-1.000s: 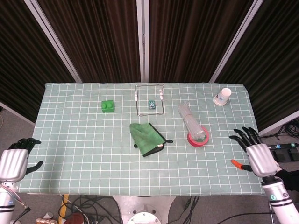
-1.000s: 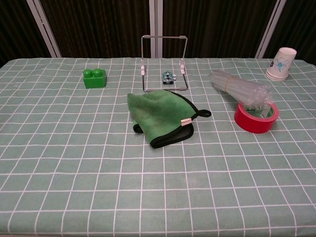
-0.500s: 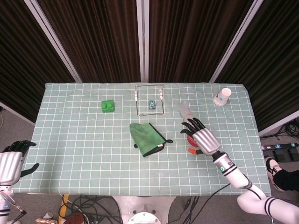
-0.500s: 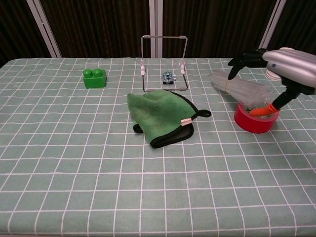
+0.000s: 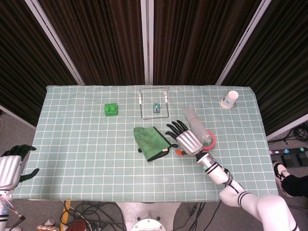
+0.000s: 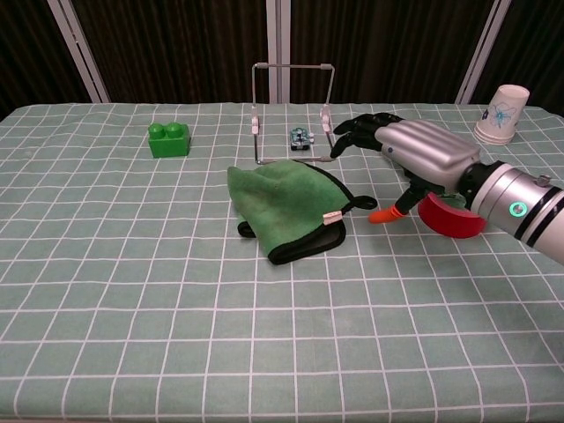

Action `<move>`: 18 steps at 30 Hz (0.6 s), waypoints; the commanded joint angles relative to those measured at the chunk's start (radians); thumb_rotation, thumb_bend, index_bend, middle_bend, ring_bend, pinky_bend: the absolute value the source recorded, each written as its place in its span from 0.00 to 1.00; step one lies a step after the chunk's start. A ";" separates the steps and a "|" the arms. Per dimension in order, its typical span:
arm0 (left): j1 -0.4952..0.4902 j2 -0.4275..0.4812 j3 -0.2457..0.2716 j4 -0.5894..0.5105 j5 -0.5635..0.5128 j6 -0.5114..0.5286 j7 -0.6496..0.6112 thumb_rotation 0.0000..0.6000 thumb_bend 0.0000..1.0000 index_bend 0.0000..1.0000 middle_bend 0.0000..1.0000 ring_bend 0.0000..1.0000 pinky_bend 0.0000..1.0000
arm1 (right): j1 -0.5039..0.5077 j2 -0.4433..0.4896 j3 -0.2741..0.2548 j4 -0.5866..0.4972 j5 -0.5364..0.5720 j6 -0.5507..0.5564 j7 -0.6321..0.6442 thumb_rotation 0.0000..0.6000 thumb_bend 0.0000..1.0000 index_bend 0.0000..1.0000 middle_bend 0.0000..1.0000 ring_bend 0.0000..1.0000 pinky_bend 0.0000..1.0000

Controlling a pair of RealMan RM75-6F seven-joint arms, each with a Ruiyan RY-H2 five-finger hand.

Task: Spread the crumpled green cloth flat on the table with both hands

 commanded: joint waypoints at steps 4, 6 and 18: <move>-0.004 0.008 -0.003 0.001 -0.011 -0.014 -0.017 1.00 0.12 0.32 0.33 0.26 0.37 | 0.049 -0.132 -0.018 0.172 -0.006 0.053 0.055 1.00 0.00 0.18 0.05 0.00 0.00; -0.005 0.010 -0.003 0.002 -0.013 -0.020 -0.024 1.00 0.12 0.32 0.33 0.26 0.37 | 0.062 -0.159 -0.021 0.216 -0.004 0.059 0.062 1.00 0.00 0.18 0.05 0.00 0.00; -0.010 0.030 0.005 -0.008 -0.040 -0.066 -0.060 1.00 0.12 0.32 0.33 0.26 0.37 | 0.081 -0.209 -0.065 0.347 0.003 0.059 0.087 1.00 0.00 0.17 0.05 0.00 0.00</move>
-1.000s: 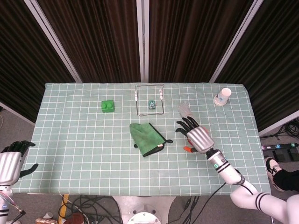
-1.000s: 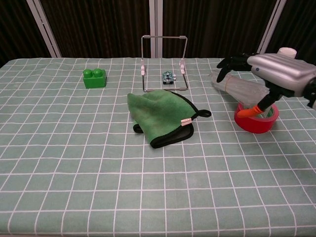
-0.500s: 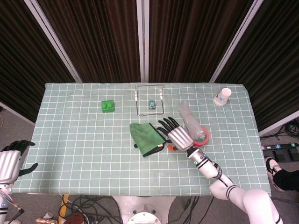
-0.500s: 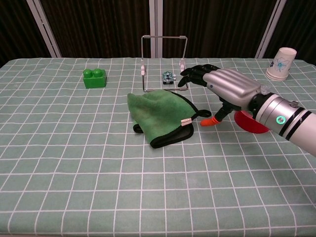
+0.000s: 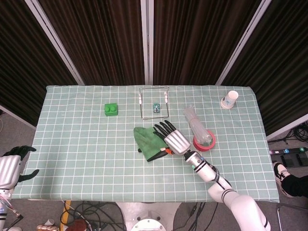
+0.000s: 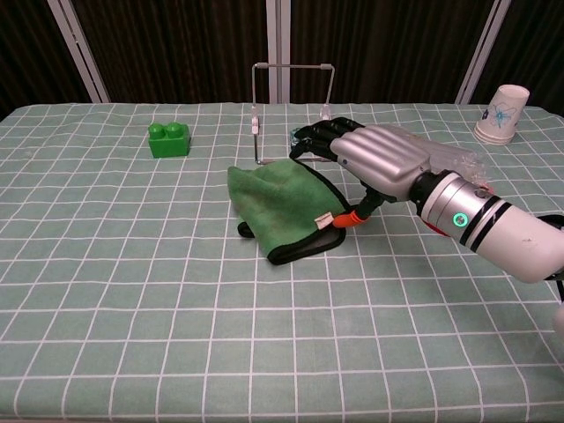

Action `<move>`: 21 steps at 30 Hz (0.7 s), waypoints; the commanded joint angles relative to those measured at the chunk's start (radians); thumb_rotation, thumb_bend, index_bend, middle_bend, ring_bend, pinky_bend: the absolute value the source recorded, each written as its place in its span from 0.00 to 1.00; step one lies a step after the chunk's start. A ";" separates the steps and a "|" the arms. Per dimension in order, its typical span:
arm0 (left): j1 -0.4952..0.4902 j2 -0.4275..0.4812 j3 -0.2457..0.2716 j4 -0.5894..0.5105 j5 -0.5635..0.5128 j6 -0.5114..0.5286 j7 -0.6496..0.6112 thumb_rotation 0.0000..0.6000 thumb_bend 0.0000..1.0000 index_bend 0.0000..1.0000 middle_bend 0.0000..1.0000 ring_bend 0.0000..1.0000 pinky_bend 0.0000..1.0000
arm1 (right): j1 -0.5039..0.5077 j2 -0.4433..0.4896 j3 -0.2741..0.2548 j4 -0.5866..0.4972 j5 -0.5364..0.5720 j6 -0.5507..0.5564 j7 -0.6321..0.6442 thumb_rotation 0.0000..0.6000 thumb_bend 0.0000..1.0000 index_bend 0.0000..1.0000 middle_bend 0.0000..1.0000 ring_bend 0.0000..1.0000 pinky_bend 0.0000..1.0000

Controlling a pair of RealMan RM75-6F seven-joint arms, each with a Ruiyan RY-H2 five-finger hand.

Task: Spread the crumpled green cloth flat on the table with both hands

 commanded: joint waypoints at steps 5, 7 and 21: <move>-0.006 0.007 0.002 -0.006 -0.008 -0.018 -0.004 1.00 0.12 0.32 0.33 0.26 0.37 | -0.017 0.004 -0.027 0.038 0.005 0.017 0.004 1.00 0.00 0.15 0.04 0.00 0.00; -0.008 0.008 0.002 -0.008 -0.008 -0.022 -0.005 1.00 0.12 0.32 0.33 0.26 0.37 | -0.017 0.001 -0.030 0.046 0.010 0.010 0.005 1.00 0.00 0.12 0.03 0.00 0.00; -0.007 0.020 0.004 -0.020 -0.015 -0.030 -0.028 1.00 0.12 0.32 0.33 0.26 0.37 | 0.029 -0.078 -0.030 0.138 0.032 0.029 0.016 1.00 0.03 0.09 0.02 0.00 0.00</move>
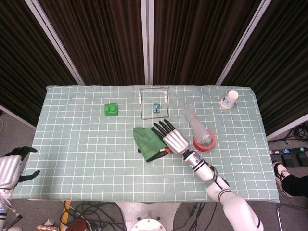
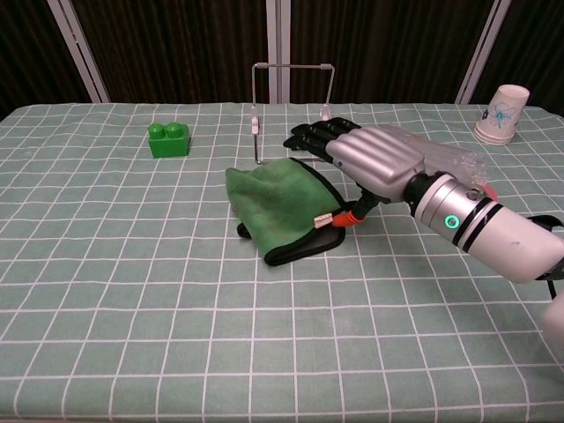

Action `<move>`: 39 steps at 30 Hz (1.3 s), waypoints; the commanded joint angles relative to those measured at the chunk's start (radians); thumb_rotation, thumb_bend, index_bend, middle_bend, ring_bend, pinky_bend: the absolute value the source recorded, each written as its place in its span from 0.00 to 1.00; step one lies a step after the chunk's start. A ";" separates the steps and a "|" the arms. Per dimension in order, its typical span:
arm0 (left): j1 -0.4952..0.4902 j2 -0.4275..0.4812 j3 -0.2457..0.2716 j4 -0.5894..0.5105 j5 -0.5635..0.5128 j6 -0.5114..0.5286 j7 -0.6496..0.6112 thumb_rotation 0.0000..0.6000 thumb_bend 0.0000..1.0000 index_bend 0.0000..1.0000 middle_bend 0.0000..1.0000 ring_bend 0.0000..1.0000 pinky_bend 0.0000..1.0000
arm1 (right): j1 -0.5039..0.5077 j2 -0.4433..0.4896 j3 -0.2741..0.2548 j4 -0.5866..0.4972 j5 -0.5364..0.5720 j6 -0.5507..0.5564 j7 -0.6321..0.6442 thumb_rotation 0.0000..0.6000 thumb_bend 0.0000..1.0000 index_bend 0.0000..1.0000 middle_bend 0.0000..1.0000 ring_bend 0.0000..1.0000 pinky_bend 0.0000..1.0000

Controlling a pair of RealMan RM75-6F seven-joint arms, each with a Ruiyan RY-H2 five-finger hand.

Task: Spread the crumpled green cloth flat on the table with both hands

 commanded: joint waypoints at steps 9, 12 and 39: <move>-0.002 0.004 0.001 -0.004 0.001 -0.004 -0.001 1.00 0.12 0.32 0.33 0.26 0.37 | 0.021 0.009 -0.024 0.004 -0.012 0.078 0.031 1.00 0.08 0.15 0.05 0.00 0.00; -0.003 0.004 0.002 -0.004 0.001 -0.005 0.001 1.00 0.12 0.32 0.33 0.26 0.37 | 0.025 0.015 -0.035 -0.006 -0.020 0.091 0.036 1.00 0.08 0.17 0.06 0.00 0.00; -0.002 0.003 0.005 0.007 0.001 -0.006 -0.012 1.00 0.12 0.32 0.33 0.26 0.37 | 0.073 0.067 -0.052 -0.171 -0.030 0.105 0.056 1.00 0.37 0.63 0.26 0.08 0.00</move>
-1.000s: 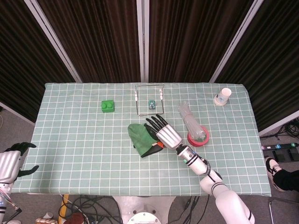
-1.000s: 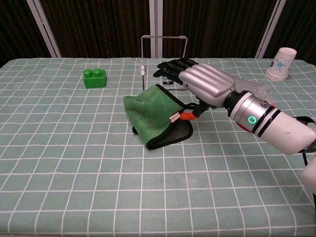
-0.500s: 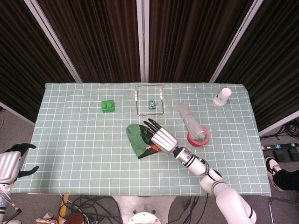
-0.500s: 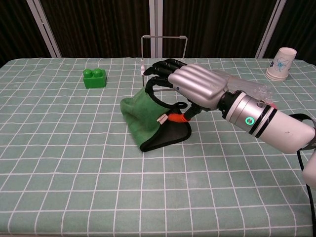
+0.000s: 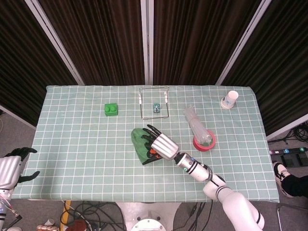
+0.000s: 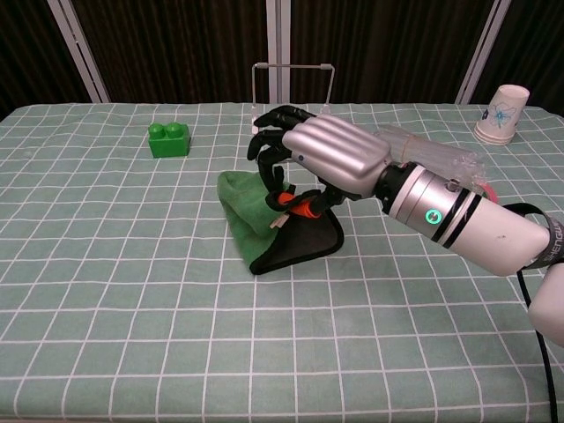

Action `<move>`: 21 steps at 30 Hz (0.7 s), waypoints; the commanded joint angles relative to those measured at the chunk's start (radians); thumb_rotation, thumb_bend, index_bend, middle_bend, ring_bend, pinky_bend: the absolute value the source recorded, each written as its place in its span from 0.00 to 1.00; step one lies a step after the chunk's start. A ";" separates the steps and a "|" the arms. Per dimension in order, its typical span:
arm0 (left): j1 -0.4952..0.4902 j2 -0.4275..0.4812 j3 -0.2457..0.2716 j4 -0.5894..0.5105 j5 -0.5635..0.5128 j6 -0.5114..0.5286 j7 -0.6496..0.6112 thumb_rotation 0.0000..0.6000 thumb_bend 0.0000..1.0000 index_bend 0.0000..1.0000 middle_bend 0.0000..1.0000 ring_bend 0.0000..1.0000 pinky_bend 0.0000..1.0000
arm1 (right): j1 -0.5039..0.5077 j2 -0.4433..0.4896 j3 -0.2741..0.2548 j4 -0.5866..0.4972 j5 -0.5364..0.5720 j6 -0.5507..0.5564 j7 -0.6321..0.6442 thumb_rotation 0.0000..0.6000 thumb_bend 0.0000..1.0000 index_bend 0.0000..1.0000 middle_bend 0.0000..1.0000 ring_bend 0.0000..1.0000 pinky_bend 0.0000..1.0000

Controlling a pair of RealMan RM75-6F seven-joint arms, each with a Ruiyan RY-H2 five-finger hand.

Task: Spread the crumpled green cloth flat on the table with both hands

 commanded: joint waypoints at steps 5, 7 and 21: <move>-0.002 -0.002 0.000 0.003 -0.001 -0.004 -0.001 1.00 0.12 0.32 0.33 0.26 0.37 | 0.005 0.049 0.026 -0.111 0.022 -0.014 -0.033 1.00 0.37 0.64 0.27 0.08 0.00; -0.003 -0.002 0.000 0.004 0.000 -0.005 -0.001 1.00 0.12 0.32 0.33 0.26 0.37 | 0.007 0.061 0.049 -0.150 0.042 -0.020 -0.036 1.00 0.38 0.67 0.28 0.09 0.00; -0.014 -0.010 -0.005 0.018 -0.001 -0.017 -0.002 1.00 0.12 0.32 0.33 0.26 0.37 | -0.019 0.178 0.224 -0.404 0.182 0.011 -0.329 1.00 0.39 0.72 0.30 0.10 0.00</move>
